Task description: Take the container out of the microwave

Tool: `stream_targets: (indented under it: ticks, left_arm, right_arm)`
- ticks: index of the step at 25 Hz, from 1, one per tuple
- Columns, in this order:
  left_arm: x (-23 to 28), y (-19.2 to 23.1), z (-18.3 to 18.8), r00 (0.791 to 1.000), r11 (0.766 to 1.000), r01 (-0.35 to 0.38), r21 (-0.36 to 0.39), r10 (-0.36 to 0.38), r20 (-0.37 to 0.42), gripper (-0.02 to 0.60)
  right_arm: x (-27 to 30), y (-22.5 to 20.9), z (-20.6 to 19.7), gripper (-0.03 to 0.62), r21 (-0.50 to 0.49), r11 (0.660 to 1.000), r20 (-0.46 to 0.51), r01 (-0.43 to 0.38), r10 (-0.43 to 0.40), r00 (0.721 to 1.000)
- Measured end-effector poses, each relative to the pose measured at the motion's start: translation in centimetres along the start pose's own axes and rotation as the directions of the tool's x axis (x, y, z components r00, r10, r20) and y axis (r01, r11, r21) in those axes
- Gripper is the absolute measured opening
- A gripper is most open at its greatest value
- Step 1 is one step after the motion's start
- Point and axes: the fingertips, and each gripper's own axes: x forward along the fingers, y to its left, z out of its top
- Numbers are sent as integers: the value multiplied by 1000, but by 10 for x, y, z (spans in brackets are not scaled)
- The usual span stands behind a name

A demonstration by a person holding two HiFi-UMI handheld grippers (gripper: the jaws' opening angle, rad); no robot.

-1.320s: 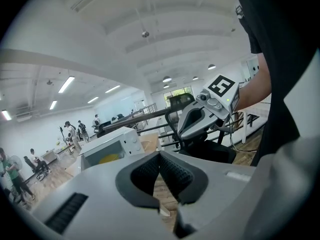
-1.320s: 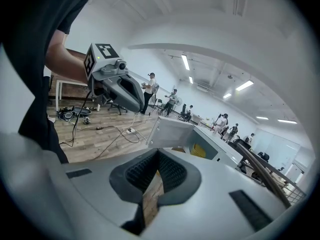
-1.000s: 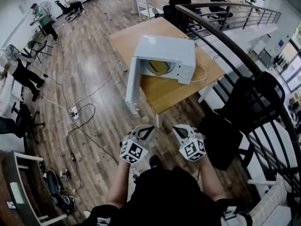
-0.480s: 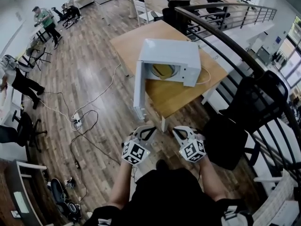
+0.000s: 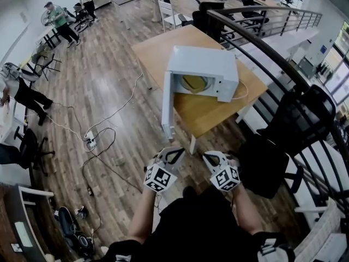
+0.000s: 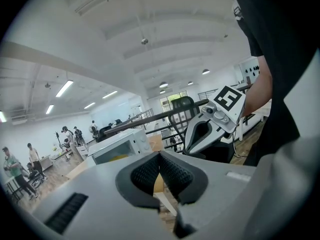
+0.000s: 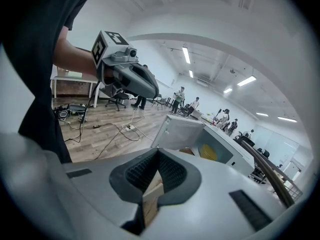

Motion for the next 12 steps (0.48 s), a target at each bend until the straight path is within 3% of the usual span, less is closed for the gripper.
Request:
stream_targets:
  ticks: [12]
  left_arm:
    - [-7,6,0,1000,1000,-31,-6,31,-2,3]
  right_arm:
    - [5,-3,6,-2,-14,1000,14,-9,9,1000]
